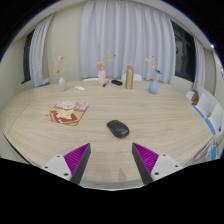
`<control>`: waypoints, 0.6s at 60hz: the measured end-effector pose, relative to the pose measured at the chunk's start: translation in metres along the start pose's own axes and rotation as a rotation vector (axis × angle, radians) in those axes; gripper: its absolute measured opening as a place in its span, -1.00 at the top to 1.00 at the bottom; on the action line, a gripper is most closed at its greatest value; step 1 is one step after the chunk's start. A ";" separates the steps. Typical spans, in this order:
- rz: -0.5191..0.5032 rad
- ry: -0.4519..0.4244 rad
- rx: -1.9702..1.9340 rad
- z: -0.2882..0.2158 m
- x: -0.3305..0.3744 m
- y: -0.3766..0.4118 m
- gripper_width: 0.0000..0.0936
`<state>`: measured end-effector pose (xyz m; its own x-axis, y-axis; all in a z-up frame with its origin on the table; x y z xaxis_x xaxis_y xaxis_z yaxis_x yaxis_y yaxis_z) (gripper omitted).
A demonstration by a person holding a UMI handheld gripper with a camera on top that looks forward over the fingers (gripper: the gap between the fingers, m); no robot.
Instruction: Arrange mouse
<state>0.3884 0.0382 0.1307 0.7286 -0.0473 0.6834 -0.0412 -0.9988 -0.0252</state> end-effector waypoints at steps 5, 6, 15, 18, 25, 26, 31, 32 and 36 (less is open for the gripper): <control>0.005 0.006 0.016 -0.005 -0.023 -0.012 -0.84; 0.008 0.004 0.019 -0.003 -0.026 -0.016 -0.83; 0.001 0.017 0.028 -0.017 -0.071 -0.033 -0.83; -0.010 0.026 0.029 -0.019 -0.085 -0.035 -0.82; -0.011 0.036 0.057 -0.027 -0.117 -0.044 -0.83; -0.011 0.038 0.060 -0.028 -0.121 -0.045 -0.83; -0.016 0.050 0.072 -0.031 -0.141 -0.049 -0.84; -0.017 0.051 0.075 -0.032 -0.144 -0.050 -0.84; -0.020 0.057 0.084 -0.036 -0.158 -0.053 -0.84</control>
<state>0.2506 0.0987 0.0501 0.6888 -0.0293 0.7244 0.0322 -0.9970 -0.0710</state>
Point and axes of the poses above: the point between the fingertips, and its own axes, seen from behind it with the camera up: y to the left, z down, x backward, against the way the camera looks, the point moved 8 cm from there along x, backward, against the way the camera looks, and after that the axes turned 7 degrees about y, right-handed, at the moved point
